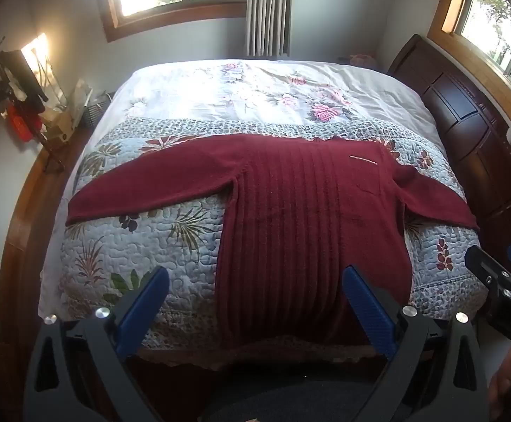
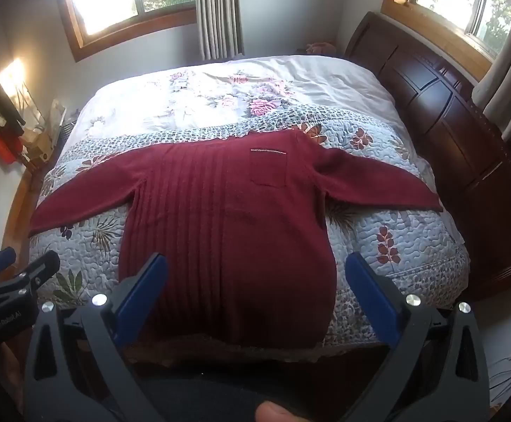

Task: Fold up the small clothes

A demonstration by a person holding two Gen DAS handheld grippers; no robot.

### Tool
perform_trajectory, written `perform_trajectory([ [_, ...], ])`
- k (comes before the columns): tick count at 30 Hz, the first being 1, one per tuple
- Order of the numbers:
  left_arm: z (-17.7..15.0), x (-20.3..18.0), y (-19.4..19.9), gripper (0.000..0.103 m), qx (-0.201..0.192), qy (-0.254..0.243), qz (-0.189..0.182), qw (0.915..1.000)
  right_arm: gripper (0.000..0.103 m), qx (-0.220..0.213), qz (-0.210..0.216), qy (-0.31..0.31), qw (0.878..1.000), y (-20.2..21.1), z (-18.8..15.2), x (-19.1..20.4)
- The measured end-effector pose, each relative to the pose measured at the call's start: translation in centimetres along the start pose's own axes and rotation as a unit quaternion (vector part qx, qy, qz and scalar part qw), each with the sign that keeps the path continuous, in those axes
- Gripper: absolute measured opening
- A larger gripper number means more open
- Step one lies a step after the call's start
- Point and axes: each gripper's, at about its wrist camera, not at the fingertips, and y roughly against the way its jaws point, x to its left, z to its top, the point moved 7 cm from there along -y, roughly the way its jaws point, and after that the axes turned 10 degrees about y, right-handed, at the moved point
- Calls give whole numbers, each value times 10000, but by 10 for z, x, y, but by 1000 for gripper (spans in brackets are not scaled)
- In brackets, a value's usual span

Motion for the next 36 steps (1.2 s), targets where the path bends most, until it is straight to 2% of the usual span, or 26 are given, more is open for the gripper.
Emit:
perform_trajectory([
  [36,-2,-1,3,99,-22,2,24,10000,100,-9,30,5,10000,-2,-4,3],
])
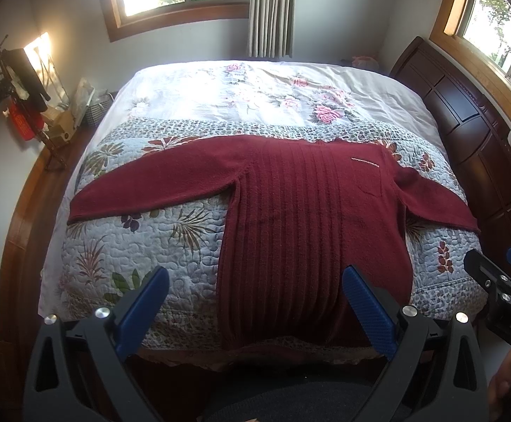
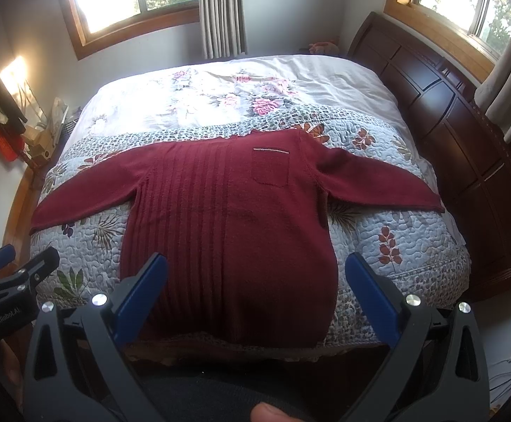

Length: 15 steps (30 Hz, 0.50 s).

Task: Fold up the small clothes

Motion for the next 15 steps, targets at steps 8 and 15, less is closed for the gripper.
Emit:
perform_trajectory([
  [8,3,7,2,99,-35,-6,30,10000,100,7,11,-4,10000,0,-1,3],
  [15,3,5,2,99,-65,35,58,10000,100,4,23,54,10000,0,3,6],
])
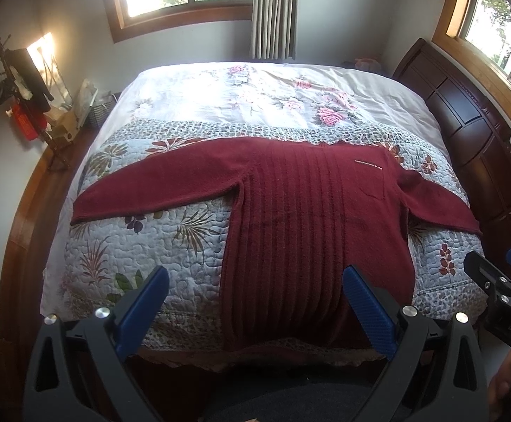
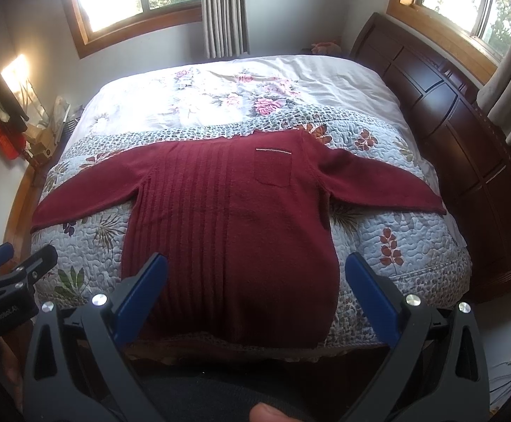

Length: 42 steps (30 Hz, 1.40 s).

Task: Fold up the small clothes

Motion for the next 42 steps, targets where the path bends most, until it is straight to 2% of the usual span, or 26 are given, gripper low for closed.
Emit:
perform_trajectory([
  [31,4,-2,-2,99,7,-17,0,10000,100,17,8,-31,10000,-1,2,-3],
  [42,13,-4,-13,99,75,-39,-30,10000,100,64,12,-74,10000,-9,8,-3],
])
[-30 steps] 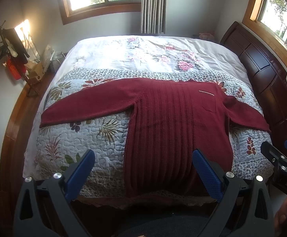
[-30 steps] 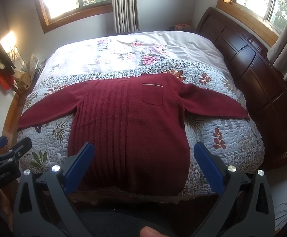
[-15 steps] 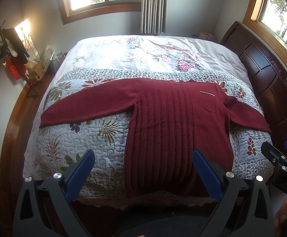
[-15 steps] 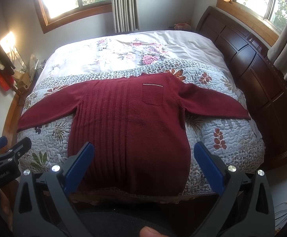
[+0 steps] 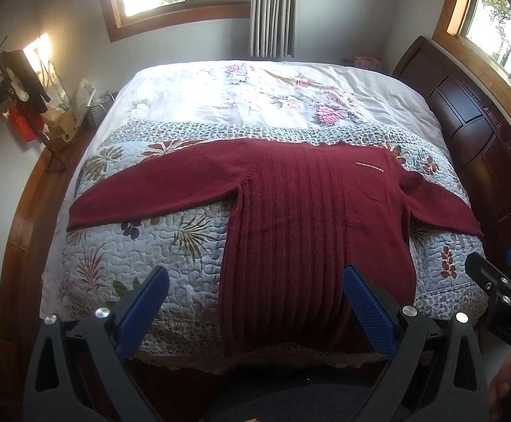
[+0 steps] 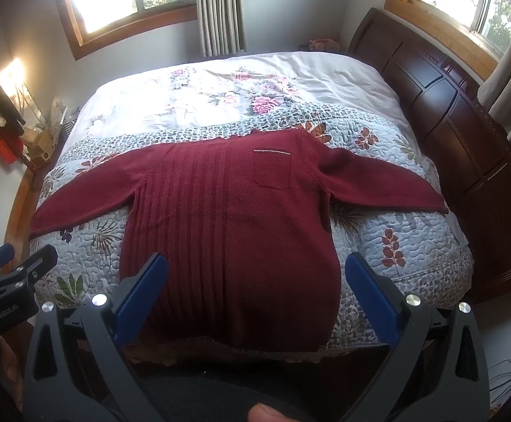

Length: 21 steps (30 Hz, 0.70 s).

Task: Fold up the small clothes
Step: 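Grasp the sweater sleeve cuff with the right gripper and lift it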

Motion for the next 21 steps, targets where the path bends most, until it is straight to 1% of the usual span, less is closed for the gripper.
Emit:
perform_trajectory([
  [4,6,-5,-9,99,-21,-73,-9,10000,100,-20,-2,8,10000,-5,5,-1],
  [5,8,-8,-12,99,-83,-105,-59,9999,100,-71,-4,33,10000,-6,8,-2],
  [6,11,-10,-15,99,-165,-110,-161,9997,100,-219,-35,57,9997,-7,12,-6],
  [7,14,-13,-19,99,-269,-78,-335,9990,100,-490,-99,54,9987,-4,17,-11],
  [9,21,-15,-22,99,-552,87,-657,9963,100,-1280,-375,-12,9911,1,25,-29],
  [10,25,-17,-24,99,-701,188,-851,9937,100,-1605,-328,16,9865,0,26,-38],
  [11,29,-18,-25,99,-824,291,-1022,9909,100,-1747,-192,75,9844,-9,26,-47],
  [12,32,-21,-27,99,-906,378,-1215,9877,100,-1631,-220,56,9863,-22,26,-61],
  [13,36,-24,-30,99,-949,420,-1427,9843,100,-1410,-381,-72,9892,-37,23,-81],
  [14,39,-28,-34,99,-979,441,-1533,9823,100,-1324,-447,-299,9897,-49,20,-103],
  [16,45,-34,-43,99,-921,513,-1636,9809,100,-1329,-443,-917,9859,-68,12,-153],
  [18,47,-40,-57,99,-556,701,-1759,9803,100,-1178,-296,-1698,9780,-92,1,-211],
  [19,48,-43,-65,99,-369,822,-1776,9800,97,-1124,-193,-2106,9709,-103,-8,-241],
  [20,48,-46,-71,99,-221,921,-1788,9793,84,-1121,-22,-2585,9595,-115,-16,-272],
  [21,48,-50,-74,99,-123,976,-1800,9787,73,-1107,190,-3017,9468,-126,-29,-300],
])
